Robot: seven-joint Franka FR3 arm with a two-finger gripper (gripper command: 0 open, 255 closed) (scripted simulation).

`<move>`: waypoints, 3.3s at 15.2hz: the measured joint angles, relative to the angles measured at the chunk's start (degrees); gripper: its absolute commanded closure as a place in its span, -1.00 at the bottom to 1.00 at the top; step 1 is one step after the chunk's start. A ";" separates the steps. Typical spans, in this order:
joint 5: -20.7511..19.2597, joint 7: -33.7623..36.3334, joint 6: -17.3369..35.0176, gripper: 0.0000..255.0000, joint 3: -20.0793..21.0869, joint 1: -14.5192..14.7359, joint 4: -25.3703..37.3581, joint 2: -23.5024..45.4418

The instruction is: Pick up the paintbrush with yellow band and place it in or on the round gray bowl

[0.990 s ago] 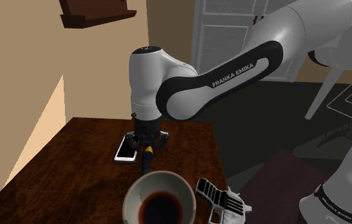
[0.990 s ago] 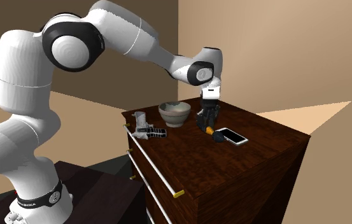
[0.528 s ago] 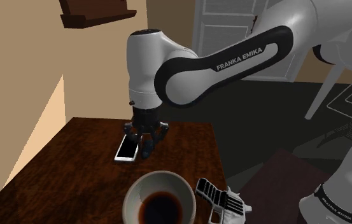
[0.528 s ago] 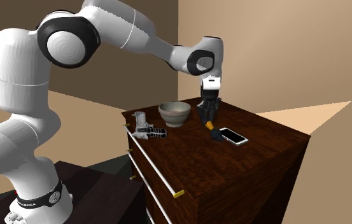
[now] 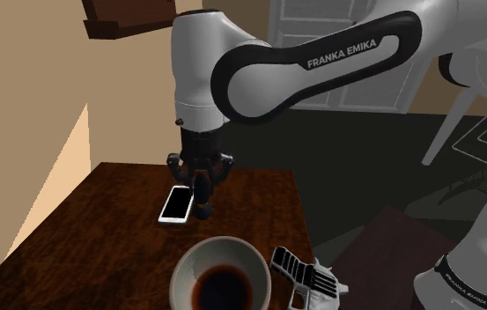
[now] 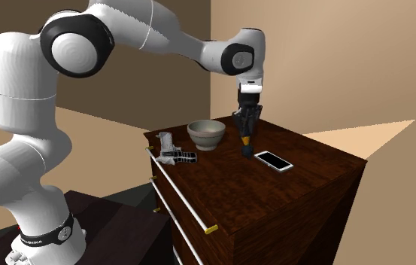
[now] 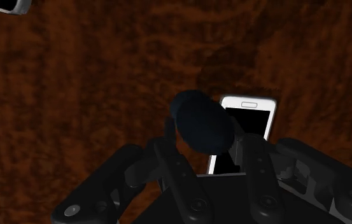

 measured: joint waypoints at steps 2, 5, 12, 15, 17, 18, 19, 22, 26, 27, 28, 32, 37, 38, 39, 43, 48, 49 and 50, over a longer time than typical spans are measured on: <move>0.30 -0.17 -1.56 1.00 0.14 -0.03 1.21 -0.42; 0.34 -0.17 -3.85 1.00 0.23 0.28 3.61 -0.32; 0.63 -0.33 -9.09 1.00 0.50 0.74 8.62 -0.65; 0.88 -0.01 -10.57 1.00 0.74 0.99 9.66 -1.16; 1.68 1.32 -10.28 1.00 1.46 1.43 7.81 -2.98; 1.96 2.08 -10.22 1.00 1.83 1.79 7.14 -3.70; 2.63 3.01 -9.95 1.00 2.37 2.05 5.65 -5.12; 3.73 5.59 -8.92 1.00 3.63 3.18 2.57 -7.57; 5.61 9.22 -7.84 1.00 5.53 4.77 -1.50 -11.34; 5.99 10.20 -7.73 1.00 6.01 5.26 -2.22 -12.10; 6.06 11.44 -7.55 1.00 6.54 5.97 -2.64 -12.40; 6.70 14.47 -6.31 1.00 7.92 7.57 -5.00 -13.86; 6.70 14.64 -2.67 1.00 7.87 7.49 -8.73 -13.93; 6.40 14.77 -2.10 1.00 7.84 7.56 -8.98 -13.52; 6.29 14.92 -1.38 1.00 7.89 7.65 -9.38 -13.48; 6.02 15.08 2.04 1.00 7.93 7.68 -11.91 -13.38; 5.72 15.45 4.64 1.00 8.04 7.80 -13.97 -13.20; 5.69 15.54 4.74 1.00 8.08 7.84 -14.08 -13.17; 5.65 15.45 4.64 1.00 8.06 7.81 -13.98 -13.07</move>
